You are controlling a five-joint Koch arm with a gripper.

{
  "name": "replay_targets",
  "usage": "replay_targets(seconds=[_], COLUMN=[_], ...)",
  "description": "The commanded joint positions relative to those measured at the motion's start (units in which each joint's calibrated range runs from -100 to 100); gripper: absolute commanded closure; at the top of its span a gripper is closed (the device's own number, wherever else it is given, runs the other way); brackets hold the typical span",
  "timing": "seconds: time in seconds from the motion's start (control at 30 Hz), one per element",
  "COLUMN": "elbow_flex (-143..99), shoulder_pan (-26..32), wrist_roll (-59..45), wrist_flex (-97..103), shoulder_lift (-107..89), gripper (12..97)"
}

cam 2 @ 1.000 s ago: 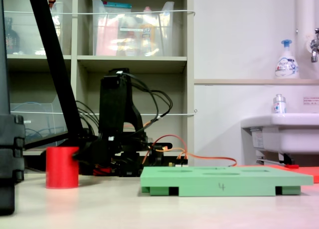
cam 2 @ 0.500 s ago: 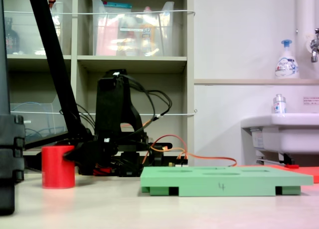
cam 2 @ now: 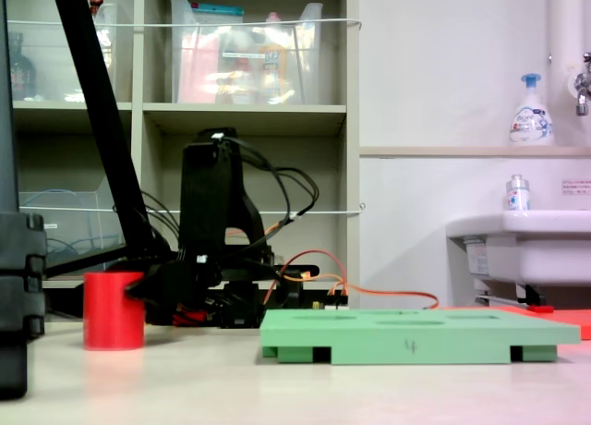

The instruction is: Put the cylinder block into the corresponding hole

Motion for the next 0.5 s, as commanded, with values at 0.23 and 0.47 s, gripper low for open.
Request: replay_targets(seconds=[0.23, 0.47], elbow_flex=[-2.31, 8.66], shoulder_pan=[4.25, 14.11], wrist_roll=[0.24, 0.10], wrist_flex=[-13.34, -35.97], shoulder_lift=[-39.41, -58.13], gripper=[78.8, 78.8])
